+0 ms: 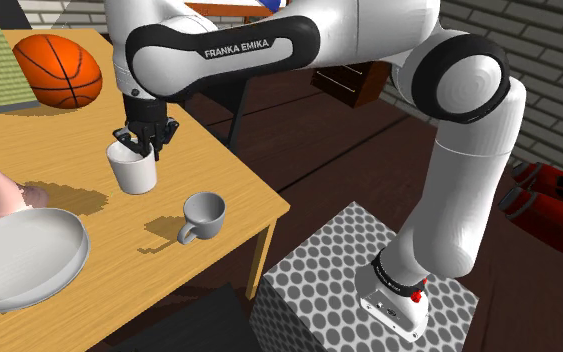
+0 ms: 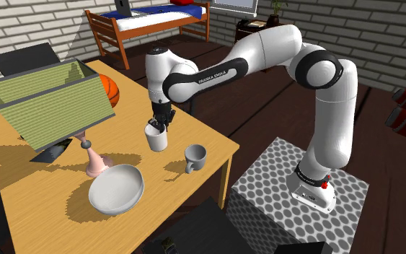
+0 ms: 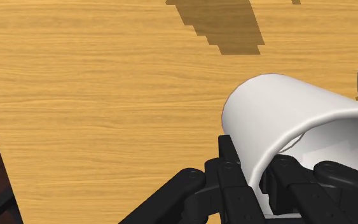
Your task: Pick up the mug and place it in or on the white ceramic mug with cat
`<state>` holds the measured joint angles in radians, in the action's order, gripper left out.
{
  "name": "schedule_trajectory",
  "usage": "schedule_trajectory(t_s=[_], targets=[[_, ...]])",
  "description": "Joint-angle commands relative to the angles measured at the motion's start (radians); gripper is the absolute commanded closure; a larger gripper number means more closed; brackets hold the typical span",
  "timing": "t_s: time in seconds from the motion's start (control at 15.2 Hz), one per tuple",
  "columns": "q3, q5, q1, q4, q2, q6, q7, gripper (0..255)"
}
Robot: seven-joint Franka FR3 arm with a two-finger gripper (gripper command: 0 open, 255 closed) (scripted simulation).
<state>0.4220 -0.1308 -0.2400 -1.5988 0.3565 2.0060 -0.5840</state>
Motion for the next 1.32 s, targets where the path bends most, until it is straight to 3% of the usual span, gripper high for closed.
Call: schedule_trajectory(t_s=[0.0, 0.79, 1.25], targets=[[0.002, 0.004, 0.0, 0.017, -0.007, -0.023, 0.002, 255], [0.008, 0.012, -0.007, 0.155, -0.019, -0.172, 0.007, 255], [0.02, 0.153, 0.06, -0.216, -0.346, -0.1, 0.067, 255]])
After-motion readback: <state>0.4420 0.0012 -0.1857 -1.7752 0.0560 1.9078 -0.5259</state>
